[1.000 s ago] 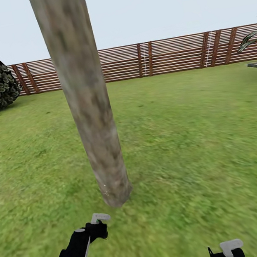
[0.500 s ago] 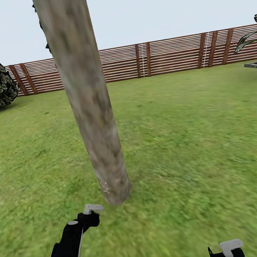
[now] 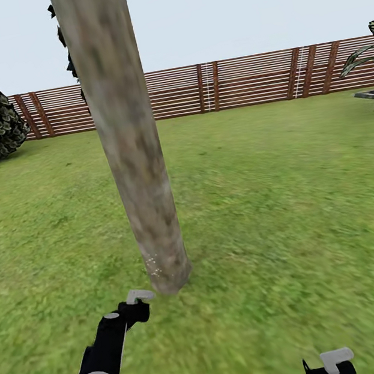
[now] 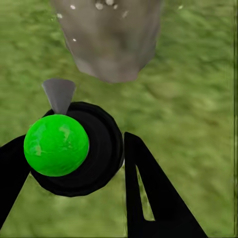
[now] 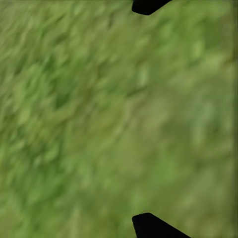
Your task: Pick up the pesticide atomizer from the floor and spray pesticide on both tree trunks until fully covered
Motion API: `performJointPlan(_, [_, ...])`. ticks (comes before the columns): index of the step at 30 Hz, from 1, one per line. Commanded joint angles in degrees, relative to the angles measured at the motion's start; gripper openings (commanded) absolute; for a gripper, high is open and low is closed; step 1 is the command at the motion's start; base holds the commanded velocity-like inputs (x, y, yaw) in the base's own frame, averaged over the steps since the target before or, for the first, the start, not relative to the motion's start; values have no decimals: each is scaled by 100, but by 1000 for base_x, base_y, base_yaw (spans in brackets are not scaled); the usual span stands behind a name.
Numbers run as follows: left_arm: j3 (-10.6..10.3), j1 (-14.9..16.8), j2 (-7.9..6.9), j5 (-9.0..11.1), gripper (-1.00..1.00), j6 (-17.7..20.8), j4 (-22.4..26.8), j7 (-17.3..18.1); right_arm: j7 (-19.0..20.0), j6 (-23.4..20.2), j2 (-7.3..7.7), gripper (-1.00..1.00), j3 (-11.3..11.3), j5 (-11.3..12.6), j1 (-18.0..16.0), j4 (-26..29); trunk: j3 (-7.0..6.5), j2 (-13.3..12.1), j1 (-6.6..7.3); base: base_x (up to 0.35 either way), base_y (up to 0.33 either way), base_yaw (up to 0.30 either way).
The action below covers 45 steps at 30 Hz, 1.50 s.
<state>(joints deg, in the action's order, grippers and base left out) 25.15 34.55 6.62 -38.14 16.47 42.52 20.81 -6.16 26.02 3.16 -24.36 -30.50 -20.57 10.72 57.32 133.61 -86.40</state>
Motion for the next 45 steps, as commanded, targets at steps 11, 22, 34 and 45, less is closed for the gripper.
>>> performJointPlan(11, [-549, 179, -125, 452, -100, 416, 211, 134, 9, -9, 9, 100, 4, -9, 0, 0, 0, 0, 0, 0, 0, 0])
performJointPlan(22, [-990, 189, -33, 606, -100, 412, 301, 358, 9, -9, 9, 100, 2, -9, 0, 0, 0, 0, 0, -144, 0, 0])
performJointPlan(34, [-1066, 299, -423, 852, -100, 1070, 724, 376, 1, -5, 3, 100, 8, -2, 0, 0, 0, 0, 0, -10, 0, 0])
performJointPlan(45, [-1112, 951, -592, 874, -100, 1896, 726, 949, 0, -9, -9, 100, 2, 0, 0, 0, 0, 0, 0, 0, 0, 154])
